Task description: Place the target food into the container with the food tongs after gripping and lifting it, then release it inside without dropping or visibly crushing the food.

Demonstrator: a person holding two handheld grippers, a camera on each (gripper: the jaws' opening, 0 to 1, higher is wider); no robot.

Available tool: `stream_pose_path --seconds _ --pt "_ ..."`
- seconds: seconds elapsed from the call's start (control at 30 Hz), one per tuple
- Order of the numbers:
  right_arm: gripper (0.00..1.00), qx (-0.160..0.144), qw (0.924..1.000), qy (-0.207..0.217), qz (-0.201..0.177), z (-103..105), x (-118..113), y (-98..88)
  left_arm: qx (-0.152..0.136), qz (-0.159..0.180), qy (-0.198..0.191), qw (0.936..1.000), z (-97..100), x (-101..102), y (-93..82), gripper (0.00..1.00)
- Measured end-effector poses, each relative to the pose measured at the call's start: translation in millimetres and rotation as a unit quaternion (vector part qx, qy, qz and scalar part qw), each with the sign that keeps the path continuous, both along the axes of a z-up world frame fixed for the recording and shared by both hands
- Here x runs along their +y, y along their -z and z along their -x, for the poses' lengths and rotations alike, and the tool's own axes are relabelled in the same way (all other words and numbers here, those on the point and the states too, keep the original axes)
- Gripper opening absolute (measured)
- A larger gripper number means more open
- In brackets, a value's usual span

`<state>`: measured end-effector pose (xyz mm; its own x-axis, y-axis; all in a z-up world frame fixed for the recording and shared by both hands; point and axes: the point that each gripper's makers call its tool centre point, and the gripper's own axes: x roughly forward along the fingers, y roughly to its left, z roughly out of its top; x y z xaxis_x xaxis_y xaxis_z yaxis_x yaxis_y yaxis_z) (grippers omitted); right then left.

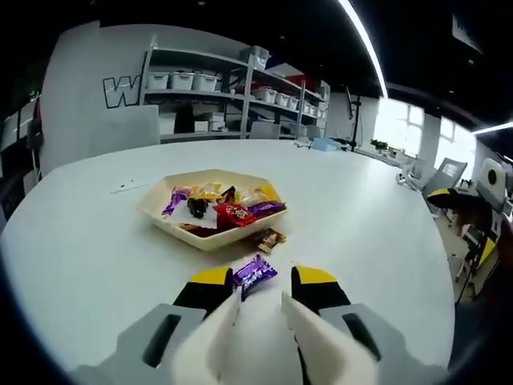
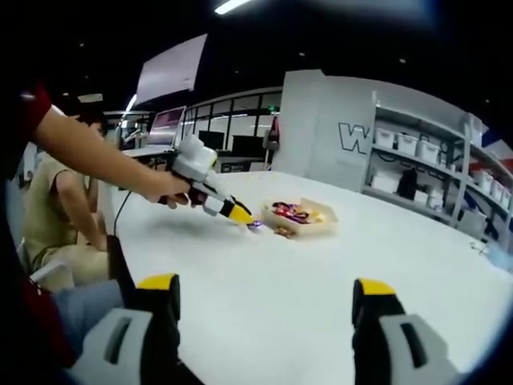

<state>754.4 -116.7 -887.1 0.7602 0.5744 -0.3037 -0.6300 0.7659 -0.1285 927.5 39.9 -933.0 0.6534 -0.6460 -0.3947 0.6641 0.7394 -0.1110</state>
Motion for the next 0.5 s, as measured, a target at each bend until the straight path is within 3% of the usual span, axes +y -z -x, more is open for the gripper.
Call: stream_pose_path --seconds 0.2,0.5 --pt "0.88 -0.002 1.0 -0.002 -0.002 0 0 -2.1 -0.018 -0.001 0.009 0.9998 5.0 -2 -7.9 0.28" --pt "0.88 0.001 1.0 0.001 -0.003 -4 -4 0.8 -0.034 -0.004 0.008 0.9994 -10.5 -9 -14.2 0.29"
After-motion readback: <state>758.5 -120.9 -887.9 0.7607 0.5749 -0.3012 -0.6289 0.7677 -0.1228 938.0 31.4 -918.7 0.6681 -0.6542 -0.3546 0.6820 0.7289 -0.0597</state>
